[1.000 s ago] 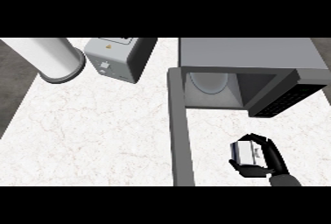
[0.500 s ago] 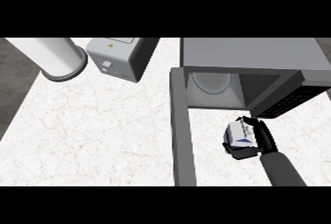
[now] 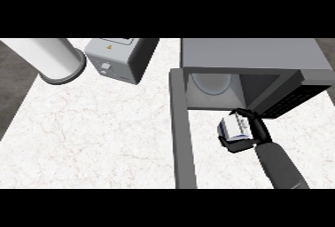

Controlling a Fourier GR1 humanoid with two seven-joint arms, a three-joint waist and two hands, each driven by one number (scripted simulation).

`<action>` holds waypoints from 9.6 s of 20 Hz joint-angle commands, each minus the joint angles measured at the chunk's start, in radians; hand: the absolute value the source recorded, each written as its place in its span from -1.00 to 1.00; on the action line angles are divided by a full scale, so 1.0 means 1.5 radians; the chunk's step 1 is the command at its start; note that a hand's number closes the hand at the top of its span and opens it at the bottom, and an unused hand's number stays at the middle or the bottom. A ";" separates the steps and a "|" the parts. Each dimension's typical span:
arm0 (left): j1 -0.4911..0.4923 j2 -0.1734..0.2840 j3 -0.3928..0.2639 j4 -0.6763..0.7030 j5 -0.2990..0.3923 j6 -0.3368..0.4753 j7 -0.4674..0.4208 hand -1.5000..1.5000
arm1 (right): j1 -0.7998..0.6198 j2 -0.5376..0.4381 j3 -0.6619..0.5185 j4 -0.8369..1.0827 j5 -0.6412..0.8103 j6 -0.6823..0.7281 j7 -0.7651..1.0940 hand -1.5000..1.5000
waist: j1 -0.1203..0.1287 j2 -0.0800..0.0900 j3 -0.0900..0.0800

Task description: Pick up the milk, place it into the microwave and close the microwave

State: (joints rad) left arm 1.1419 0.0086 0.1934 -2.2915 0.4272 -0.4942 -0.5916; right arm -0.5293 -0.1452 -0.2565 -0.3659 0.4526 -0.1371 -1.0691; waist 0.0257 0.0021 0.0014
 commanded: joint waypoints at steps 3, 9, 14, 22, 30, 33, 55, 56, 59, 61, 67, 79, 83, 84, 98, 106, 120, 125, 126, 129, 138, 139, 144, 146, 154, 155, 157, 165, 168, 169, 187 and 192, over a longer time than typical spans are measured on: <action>-0.015 0.006 0.040 0.014 0.024 -0.010 -0.003 -1.00 | -0.029 0.030 0.029 -0.072 -0.009 0.053 0.001 1.00 | -0.012 -0.005 -0.001; -0.045 0.001 0.038 0.022 0.009 -0.007 0.026 -1.00 | -0.044 0.050 0.047 -0.187 -0.002 -0.018 0.130 1.00 | -0.015 -0.004 -0.001; -0.030 0.007 0.074 0.003 0.058 -0.013 0.059 -1.00 | -0.077 0.049 0.057 -0.223 -0.002 -0.005 0.234 1.00 | -0.010 -0.002 -0.001; -0.077 -0.005 0.068 0.063 0.011 -0.025 0.049 -1.00 | -0.218 0.033 0.050 -0.105 0.028 -0.036 0.316 1.00 | 0.005 0.004 0.000; -0.137 0.015 0.055 0.073 0.014 -0.015 0.086 -1.00 | -0.305 0.004 0.018 0.028 0.068 -0.198 0.354 1.00 | 0.034 0.021 0.000; -0.160 0.022 0.067 0.110 0.006 -0.018 0.078 -1.00 | -0.306 -0.007 -0.025 0.052 0.039 -0.246 0.365 1.00 | 0.040 0.025 0.001; -0.258 0.056 0.048 0.133 -0.031 -0.029 0.104 -1.00 | -0.331 -0.018 -0.067 0.142 0.015 -0.186 0.247 -1.00 | 0.050 0.028 0.002; -0.246 0.037 0.020 0.107 -0.056 -0.025 0.109 -1.00 | -0.329 0.008 -0.074 0.142 0.009 -0.206 0.247 -1.00 | 0.051 0.026 0.002; -0.234 0.043 0.030 0.112 -0.045 -0.040 0.105 -1.00 | -0.340 -0.020 -0.094 0.141 -0.013 -0.144 0.236 -1.00 | 0.046 0.021 0.002; -0.230 0.040 0.019 0.104 -0.049 -0.040 0.118 -1.00 | -0.337 -0.018 -0.103 0.141 -0.025 -0.117 0.222 -1.00 | 0.039 0.019 0.002; -0.210 -0.004 -0.057 0.093 -0.140 -0.037 0.082 -1.00 | -0.313 -0.003 -0.111 0.137 -0.045 -0.052 0.193 -1.00 | 0.013 0.005 0.000; -0.290 -0.006 -0.217 0.076 -0.255 0.076 0.153 -1.00 | -0.166 0.028 -0.092 0.067 -0.078 0.060 0.105 -1.00 | -0.025 -0.006 -0.001; -0.303 -0.006 -0.203 0.048 -0.228 0.046 0.208 -1.00 | -0.110 0.051 -0.068 -0.009 -0.089 0.094 0.143 -1.00 | -0.033 -0.010 -0.002; -0.350 -0.006 -0.246 0.031 -0.241 0.100 0.263 -1.00 | -0.089 0.051 -0.065 -0.015 -0.088 0.096 0.128 -1.00 | -0.037 -0.008 -0.002; -0.519 -0.006 -0.332 0.171 -0.363 0.125 0.347 1.00 | 0.273 0.041 0.002 -0.383 -0.133 0.253 0.132 -1.00 | -0.056 -0.010 -0.003; -0.729 -0.006 -0.346 0.361 -0.405 0.132 0.404 1.00 | 0.439 0.035 0.003 -0.649 -0.178 0.286 0.208 -1.00 | -0.057 -0.002 -0.003; -0.986 -0.006 -0.622 0.785 -0.300 0.303 0.279 1.00 | 0.528 -0.038 -0.065 -0.829 -0.311 0.398 0.259 -1.00 | -0.064 0.004 -0.003; -1.047 -0.006 -0.732 0.830 -0.219 0.450 0.270 1.00 | 0.526 -0.038 -0.047 -0.851 -0.347 0.431 0.260 -1.00 | -0.081 0.006 -0.003; -1.045 -0.006 -0.751 0.846 -0.217 0.478 0.278 1.00 | 0.506 -0.041 -0.051 -0.872 -0.363 0.420 0.301 -1.00 | -0.080 0.006 -0.004; -1.080 -0.006 -0.762 0.837 -0.168 0.538 0.286 1.00 | 0.493 -0.069 -0.061 -0.902 -0.352 0.410 0.289 -1.00 | -0.095 0.009 -0.004; -1.141 -0.006 -0.755 0.828 -0.066 0.663 0.235 1.00 | 0.473 -0.088 -0.038 -0.954 -0.426 0.453 0.349 -1.00 | -0.144 0.019 -0.007; -1.148 -0.006 -0.745 0.833 -0.064 0.685 0.218 1.00 | 0.479 -0.089 -0.032 -0.964 -0.425 0.455 0.356 -1.00 | -0.148 0.019 -0.008; -1.180 -0.006 -0.706 0.820 0.013 0.720 0.163 1.00 | 0.464 -0.108 -0.036 -0.974 -0.453 0.465 0.380 -1.00 | -0.165 0.027 -0.009; -1.198 -0.006 -0.700 0.836 0.041 0.715 0.159 1.00 | 0.461 -0.114 -0.028 -0.976 -0.460 0.472 0.394 -1.00 | -0.175 0.033 -0.008; -1.286 -0.006 -0.645 0.911 0.126 0.723 0.151 1.00 | 0.442 -0.147 -0.032 -0.991 -0.495 0.491 0.427 -1.00 | -0.202 0.043 -0.006; -1.295 -0.006 -0.644 0.920 0.136 0.721 0.152 1.00 | 0.435 -0.144 -0.033 -0.993 -0.501 0.482 0.436 -1.00 | -0.202 0.044 -0.006; -1.302 -0.006 -0.632 0.940 0.153 0.711 0.137 1.00 | 0.428 -0.156 -0.047 -0.996 -0.516 0.485 0.439 -1.00 | -0.208 0.047 -0.007; -1.350 -0.006 -0.601 0.976 0.213 0.694 0.090 1.00 | 0.400 -0.185 -0.063 -0.984 -0.547 0.486 0.471 -1.00 | -0.212 0.054 -0.006; -1.364 -0.006 -0.601 0.977 0.234 0.693 0.082 1.00 | 0.385 -0.191 -0.067 -0.975 -0.557 0.485 0.477 -1.00 | -0.213 0.055 -0.005; -1.360 -0.006 -0.599 0.983 0.237 0.690 0.071 1.00 | 0.384 -0.195 -0.071 -0.980 -0.563 0.482 0.484 -1.00 | -0.214 0.054 -0.006; -1.375 -0.006 -0.627 1.016 0.300 0.685 -0.004 1.00 | 0.318 -0.272 -0.126 -0.923 -0.605 0.487 0.512 -1.00 | -0.220 0.060 -0.003; -1.378 -0.006 -0.630 1.021 0.321 0.684 -0.013 1.00 | 0.298 -0.291 -0.141 -0.907 -0.612 0.487 0.515 -1.00 | -0.220 0.063 -0.002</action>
State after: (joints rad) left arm -0.8321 -0.0006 -0.8087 -0.8399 0.8849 0.5434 -0.6227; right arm -0.0586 -0.5613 -0.4500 -1.7479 -0.4531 0.5953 -0.3011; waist -0.3008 0.0839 -0.0005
